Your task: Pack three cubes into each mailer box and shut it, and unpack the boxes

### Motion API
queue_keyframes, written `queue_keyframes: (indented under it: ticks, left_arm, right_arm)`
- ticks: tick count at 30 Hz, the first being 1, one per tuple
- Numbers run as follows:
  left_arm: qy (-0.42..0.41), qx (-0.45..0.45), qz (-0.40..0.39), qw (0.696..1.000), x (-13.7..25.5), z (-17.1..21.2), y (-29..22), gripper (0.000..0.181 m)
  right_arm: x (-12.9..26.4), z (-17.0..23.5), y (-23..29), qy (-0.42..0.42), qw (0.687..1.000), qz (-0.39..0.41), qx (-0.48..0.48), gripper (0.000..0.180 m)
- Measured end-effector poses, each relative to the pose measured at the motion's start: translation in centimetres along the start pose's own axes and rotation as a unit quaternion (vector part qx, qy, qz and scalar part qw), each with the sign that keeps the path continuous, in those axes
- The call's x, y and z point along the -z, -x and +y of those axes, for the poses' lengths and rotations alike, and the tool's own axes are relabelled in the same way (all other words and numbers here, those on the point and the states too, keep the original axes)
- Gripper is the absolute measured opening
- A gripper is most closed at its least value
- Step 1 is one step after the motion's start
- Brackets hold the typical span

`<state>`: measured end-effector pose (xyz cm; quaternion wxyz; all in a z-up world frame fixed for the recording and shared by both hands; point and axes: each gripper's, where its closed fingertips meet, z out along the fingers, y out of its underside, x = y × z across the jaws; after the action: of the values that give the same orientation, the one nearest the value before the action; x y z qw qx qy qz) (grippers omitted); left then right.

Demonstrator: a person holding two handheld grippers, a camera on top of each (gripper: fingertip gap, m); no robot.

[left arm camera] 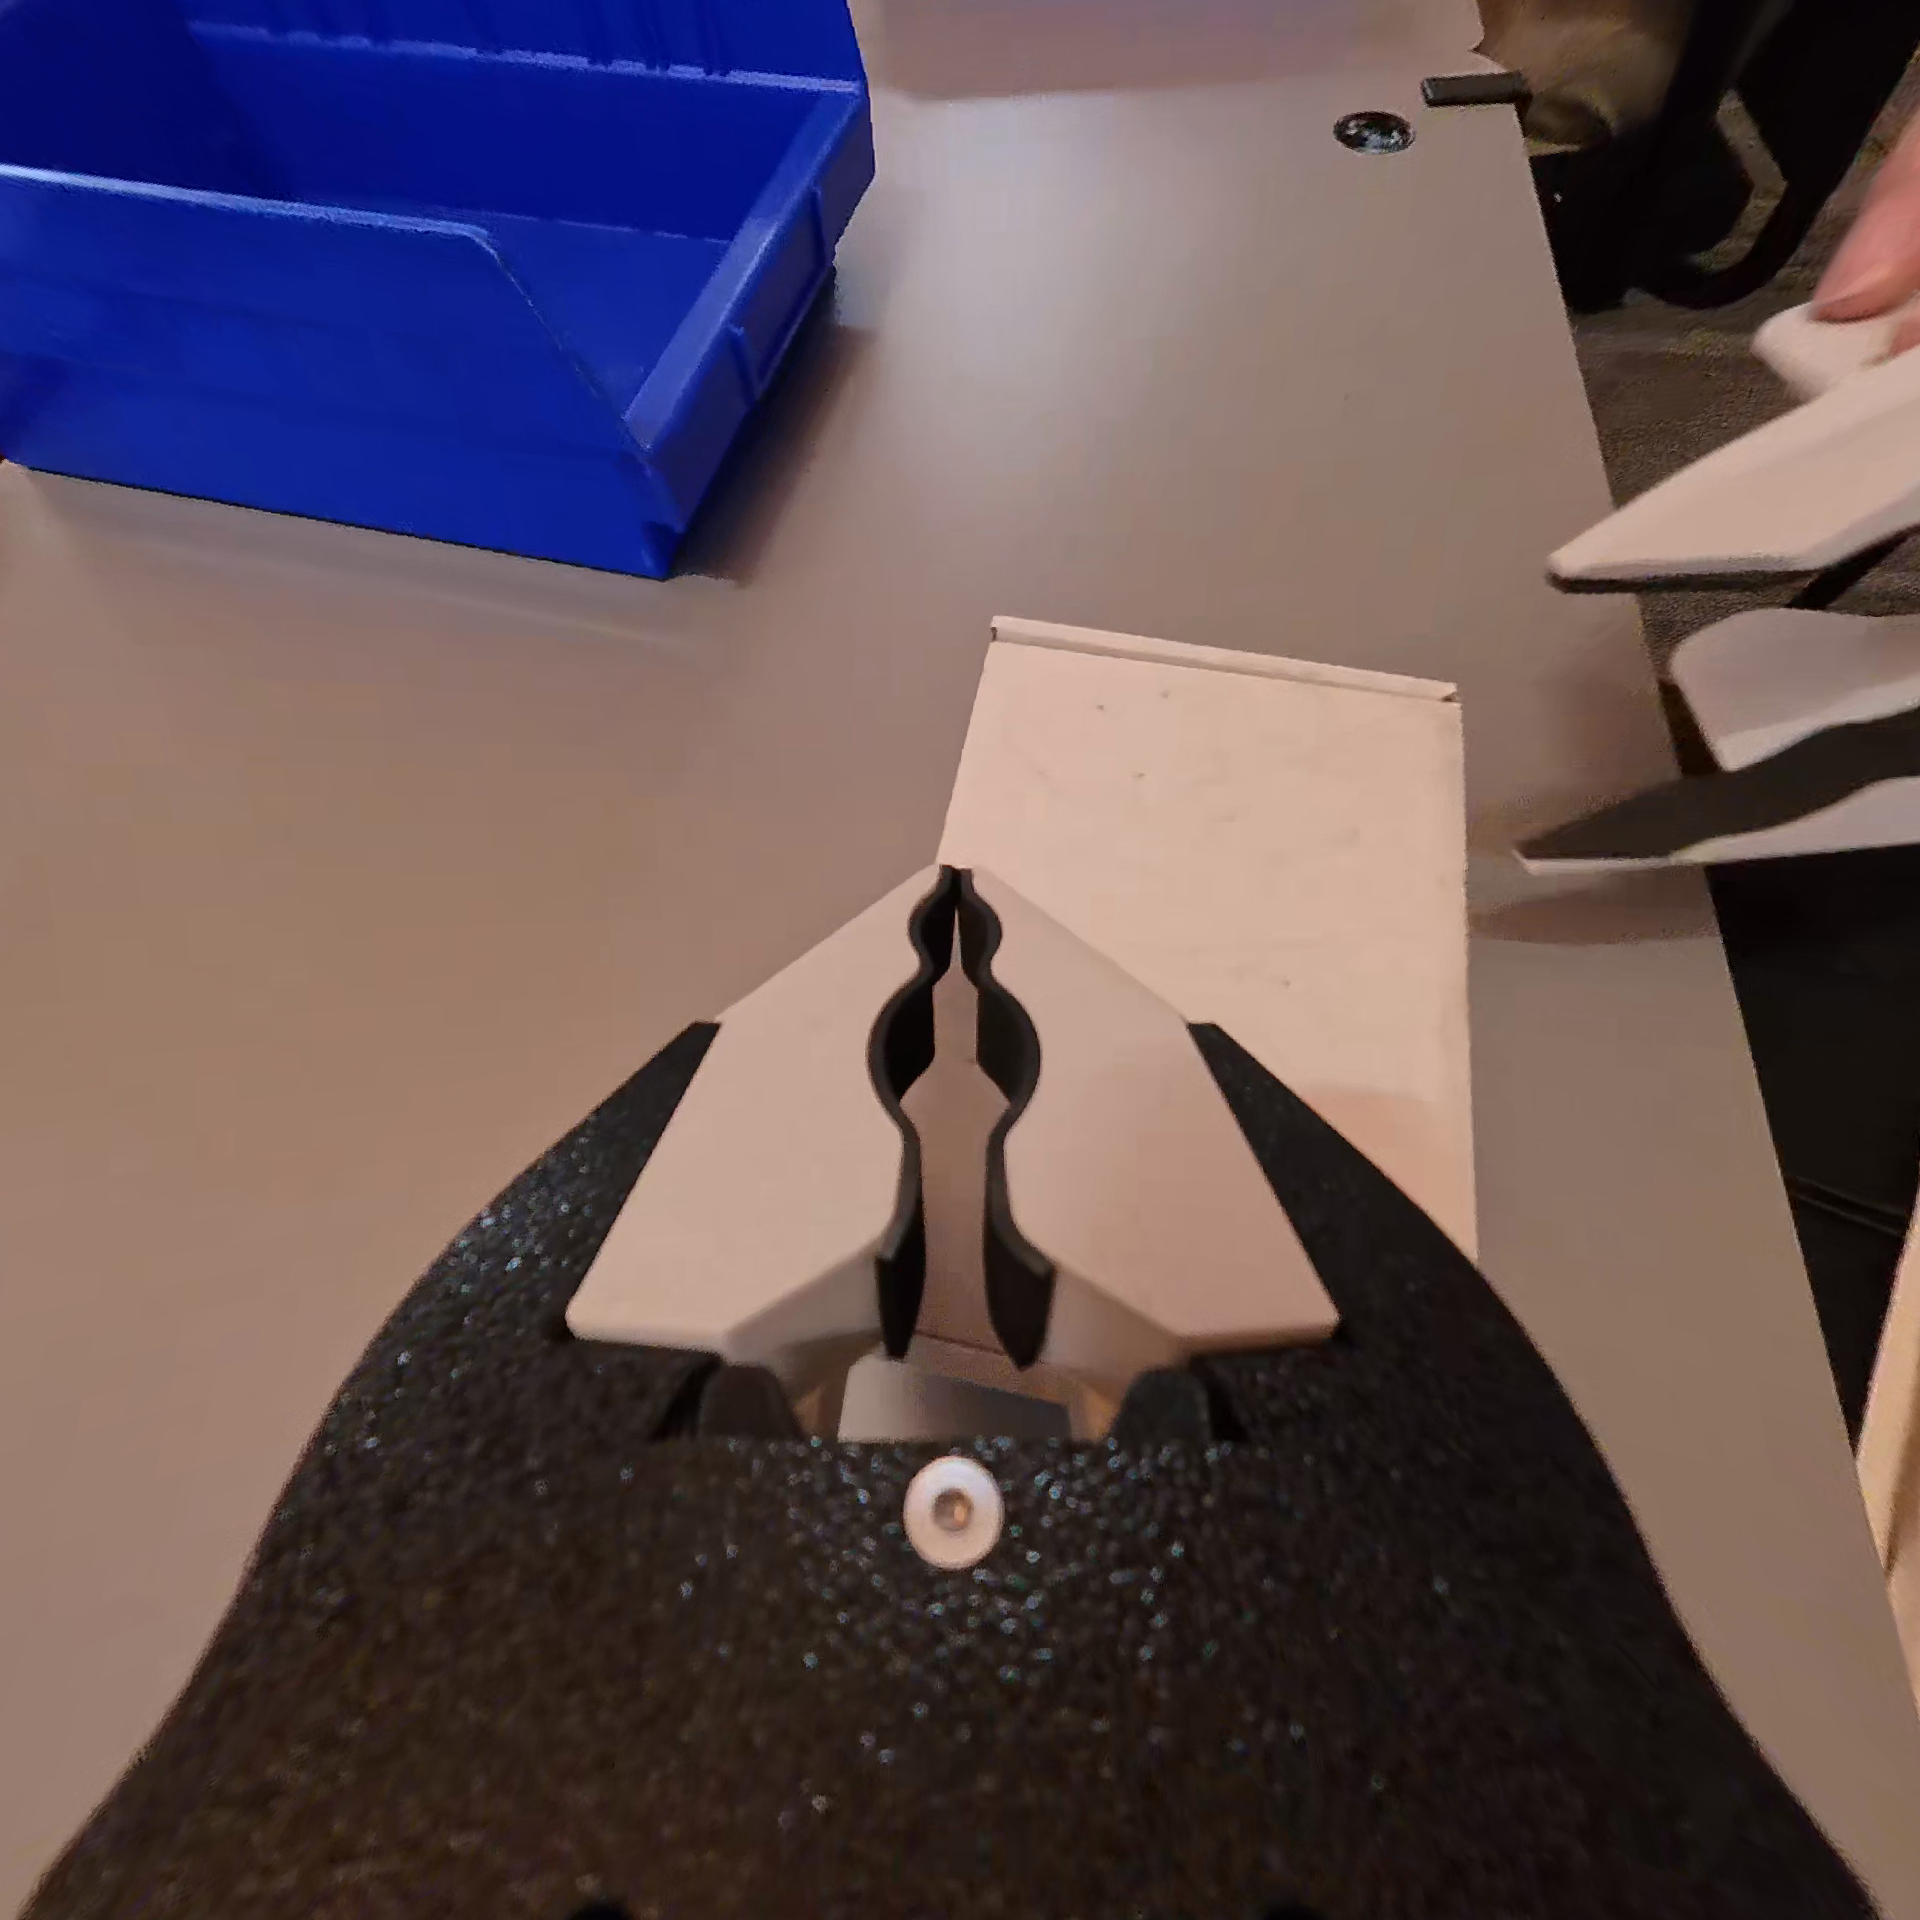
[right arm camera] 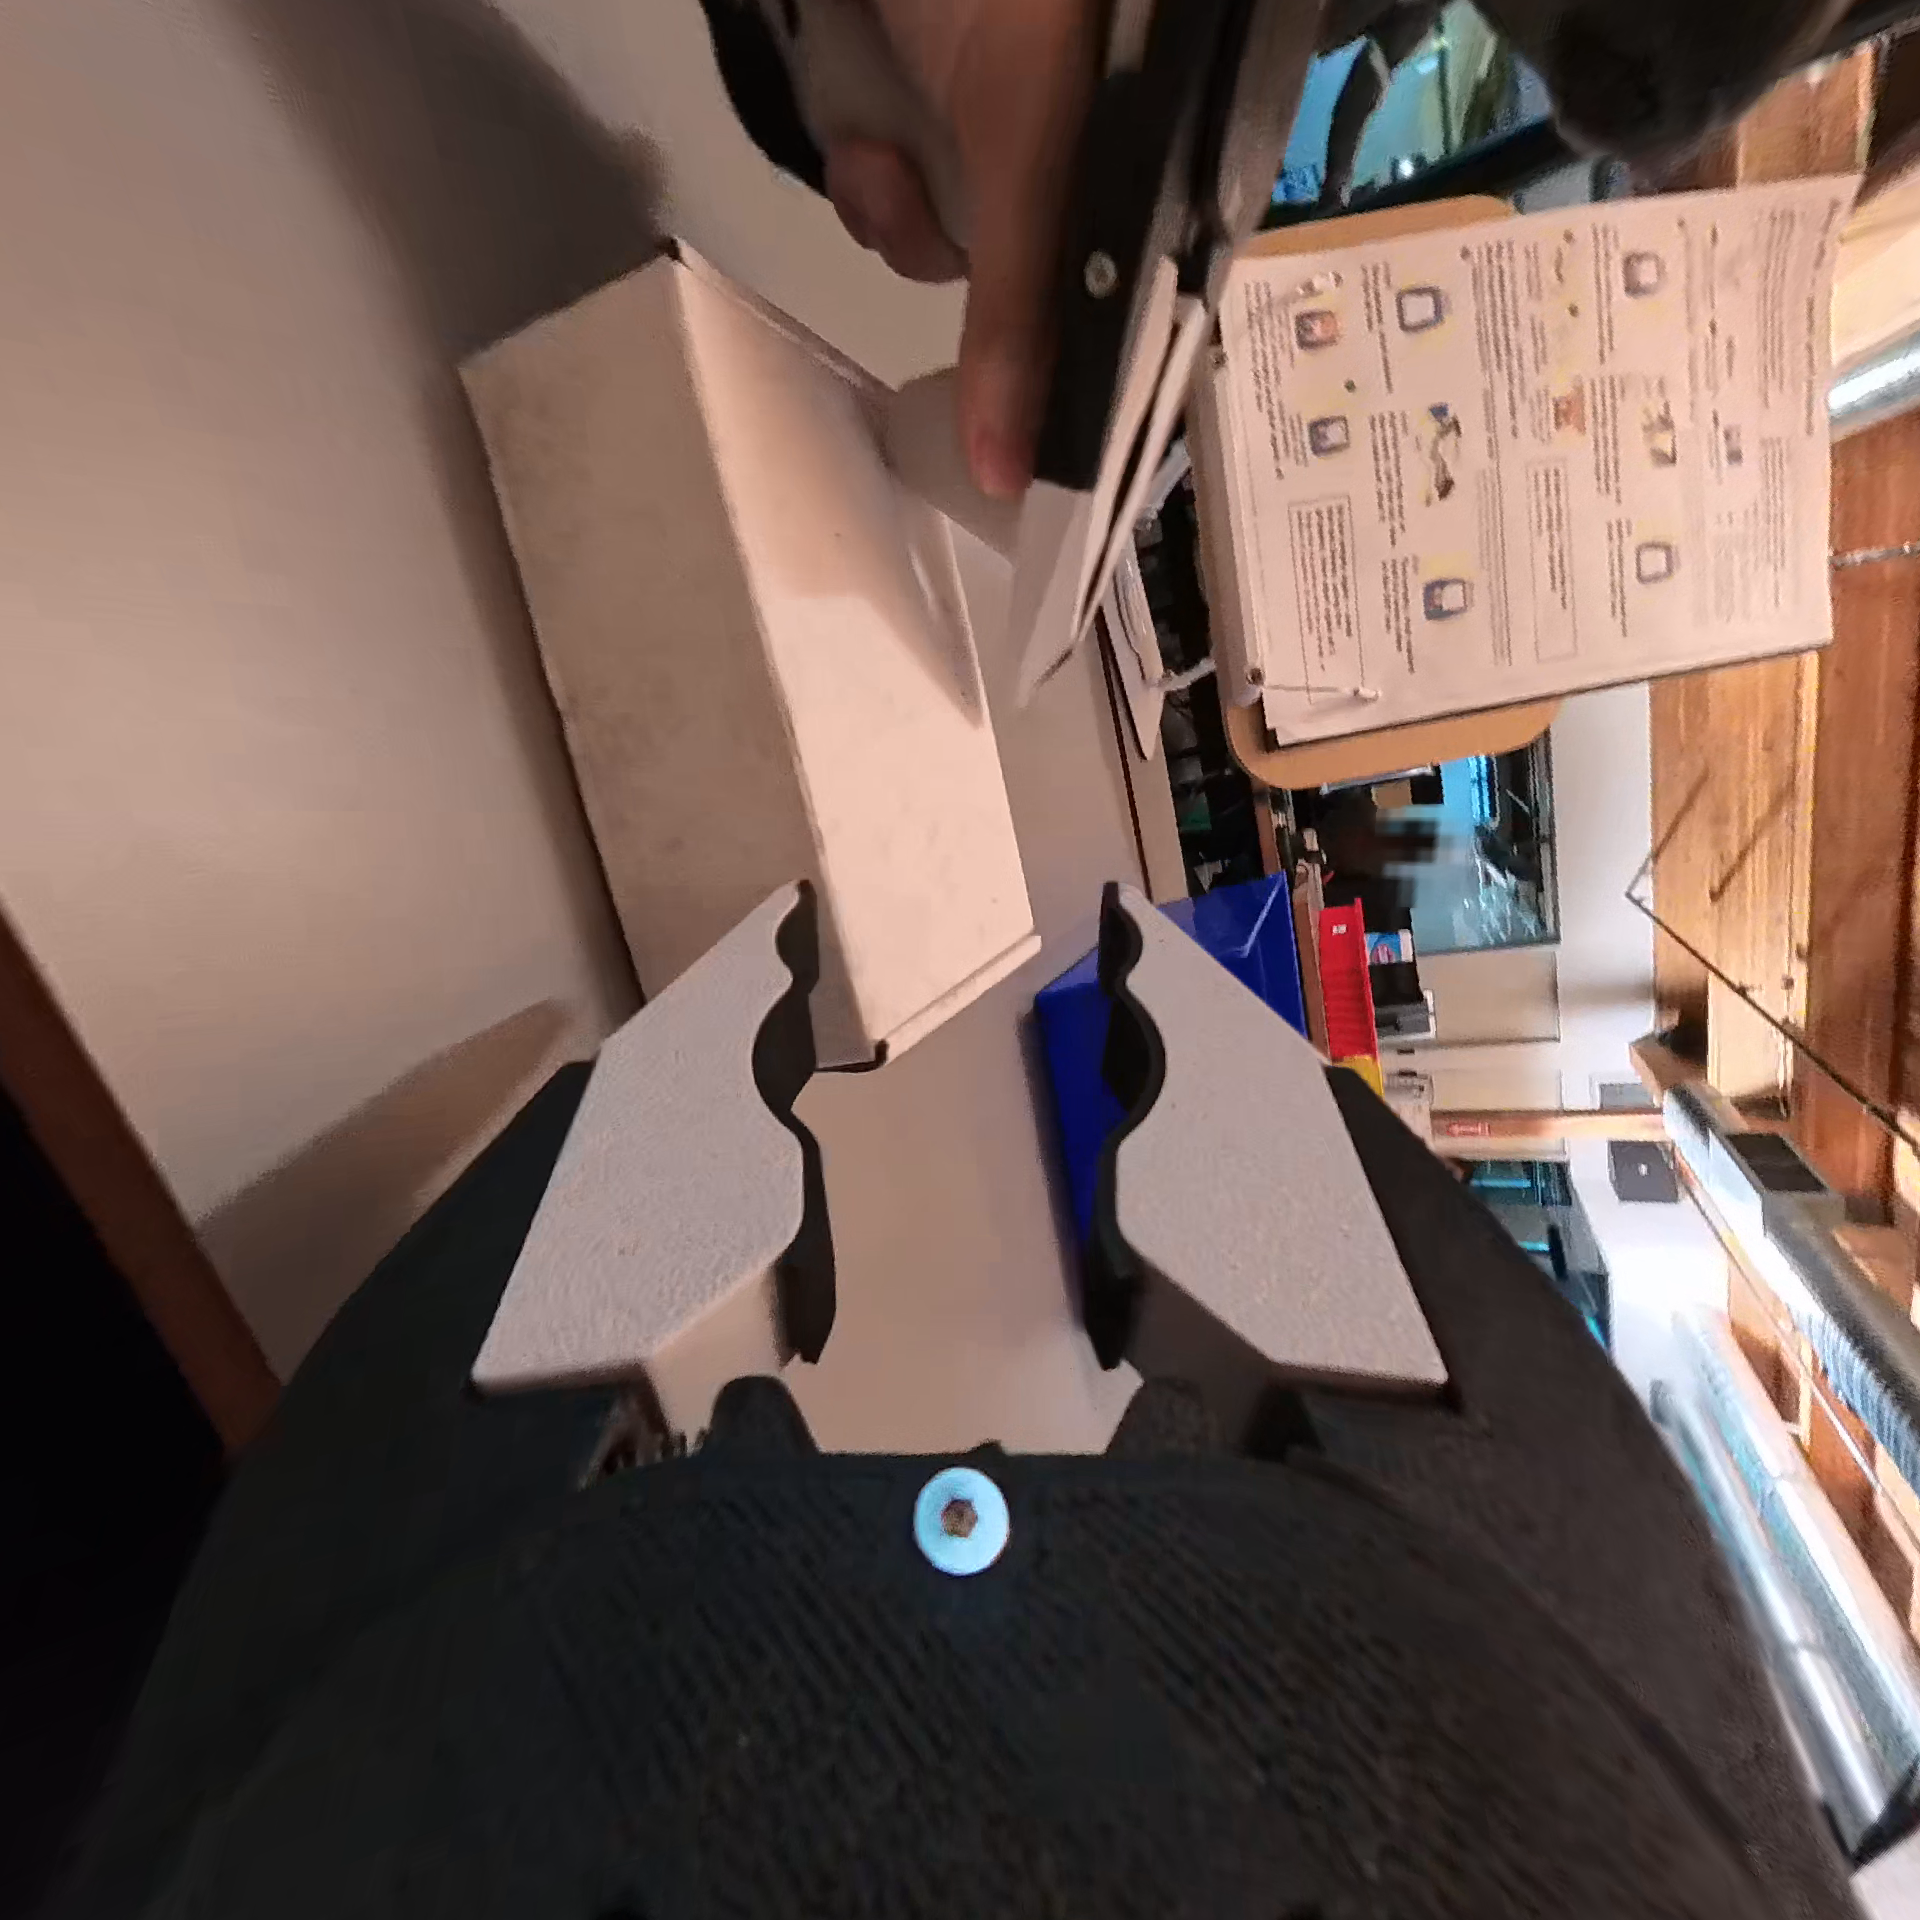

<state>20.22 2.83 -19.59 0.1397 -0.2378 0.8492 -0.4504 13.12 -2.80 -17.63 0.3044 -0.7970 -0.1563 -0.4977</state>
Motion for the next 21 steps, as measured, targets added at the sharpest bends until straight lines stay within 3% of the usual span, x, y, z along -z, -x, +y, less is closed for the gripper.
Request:
queue_keyframes:
  ticks: [6,9,13,21]
  left_arm:
    - [0.018,0.045,-0.012,0.999,-0.3,0.2,0.8,0.000]
    - [0.033,0.044,-0.019,0.998,-0.6,0.4,1.0,0.000]
    - [0.044,0.051,-0.032,0.997,-0.8,0.5,1.4,0.000]
    - [0.065,0.037,-0.026,0.997,-1.0,0.5,1.6,0.000]
  right_arm:
    - [0.3,-1.4,1.8,-0.019,0.999,-0.047,0.006,0.078]
    - [-0.6,-0.3,2.0,0.015,0.998,-0.042,0.035,0.085]
    - [-1.9,1.6,2.4,0.065,0.994,-0.045,0.079,0.088]
    - [-2.6,1.7,2.5,0.080,0.989,-0.044,0.113,0.088]
